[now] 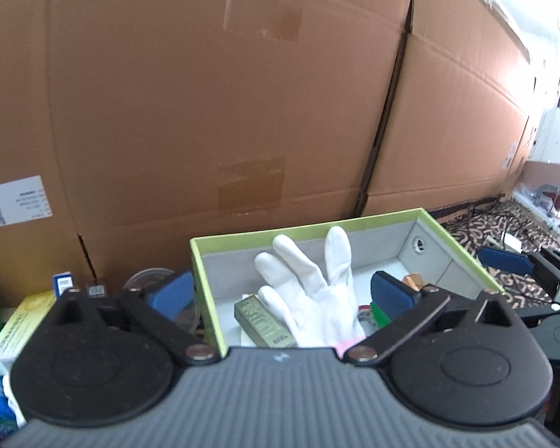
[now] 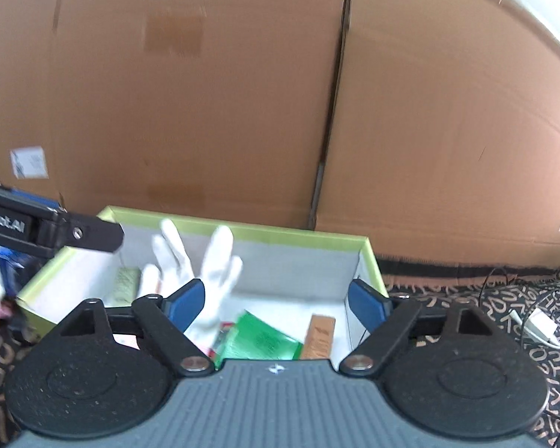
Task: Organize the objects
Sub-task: 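Carry both boxes into the light-green box and release them, then move both tools back toward the blue box and black tape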
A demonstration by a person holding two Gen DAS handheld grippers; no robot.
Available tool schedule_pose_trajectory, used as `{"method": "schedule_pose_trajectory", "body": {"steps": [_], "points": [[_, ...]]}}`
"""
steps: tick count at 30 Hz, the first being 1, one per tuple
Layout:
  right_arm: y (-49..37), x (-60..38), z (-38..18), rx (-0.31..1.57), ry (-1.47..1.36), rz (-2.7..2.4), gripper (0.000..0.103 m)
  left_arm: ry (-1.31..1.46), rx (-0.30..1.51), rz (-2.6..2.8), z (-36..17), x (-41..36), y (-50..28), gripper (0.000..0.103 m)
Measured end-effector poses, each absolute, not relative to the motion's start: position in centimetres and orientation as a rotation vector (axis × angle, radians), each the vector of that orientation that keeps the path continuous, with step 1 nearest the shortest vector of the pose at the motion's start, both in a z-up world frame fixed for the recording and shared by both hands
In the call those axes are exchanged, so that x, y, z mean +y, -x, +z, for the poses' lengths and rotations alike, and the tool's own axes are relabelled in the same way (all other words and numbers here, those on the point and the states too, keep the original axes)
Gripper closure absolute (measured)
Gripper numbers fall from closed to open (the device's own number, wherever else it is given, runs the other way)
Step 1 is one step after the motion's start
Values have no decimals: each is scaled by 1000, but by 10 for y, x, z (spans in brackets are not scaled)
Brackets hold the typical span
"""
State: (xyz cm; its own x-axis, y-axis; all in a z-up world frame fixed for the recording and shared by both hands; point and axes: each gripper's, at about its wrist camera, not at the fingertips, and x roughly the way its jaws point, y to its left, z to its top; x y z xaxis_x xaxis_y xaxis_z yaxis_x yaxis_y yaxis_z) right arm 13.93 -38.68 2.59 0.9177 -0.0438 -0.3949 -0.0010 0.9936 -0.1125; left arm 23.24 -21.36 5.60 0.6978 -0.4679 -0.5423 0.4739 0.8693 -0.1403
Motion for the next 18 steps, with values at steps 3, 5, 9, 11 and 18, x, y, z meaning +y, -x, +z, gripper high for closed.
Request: {"method": "schedule_pose_trajectory", "body": {"steps": [3, 5, 9, 11, 18], "points": [[-121, -378, 35, 372, 114, -4, 13, 1, 577, -525, 63, -203, -216, 0], [-111, -371, 38, 359, 115, 12, 12, 2, 563, -518, 69, -198, -205, 0], [-86, -355, 39, 331, 99, 60, 9, 0, 533, -518, 80, -169, -172, 0], [-74, -345, 37, 323, 85, 85, 8, 3, 527, -498, 79, -152, -158, 0], [-55, -300, 11, 388, 47, 211, 7, -6, 547, -403, 57, -96, -118, 0]]}}
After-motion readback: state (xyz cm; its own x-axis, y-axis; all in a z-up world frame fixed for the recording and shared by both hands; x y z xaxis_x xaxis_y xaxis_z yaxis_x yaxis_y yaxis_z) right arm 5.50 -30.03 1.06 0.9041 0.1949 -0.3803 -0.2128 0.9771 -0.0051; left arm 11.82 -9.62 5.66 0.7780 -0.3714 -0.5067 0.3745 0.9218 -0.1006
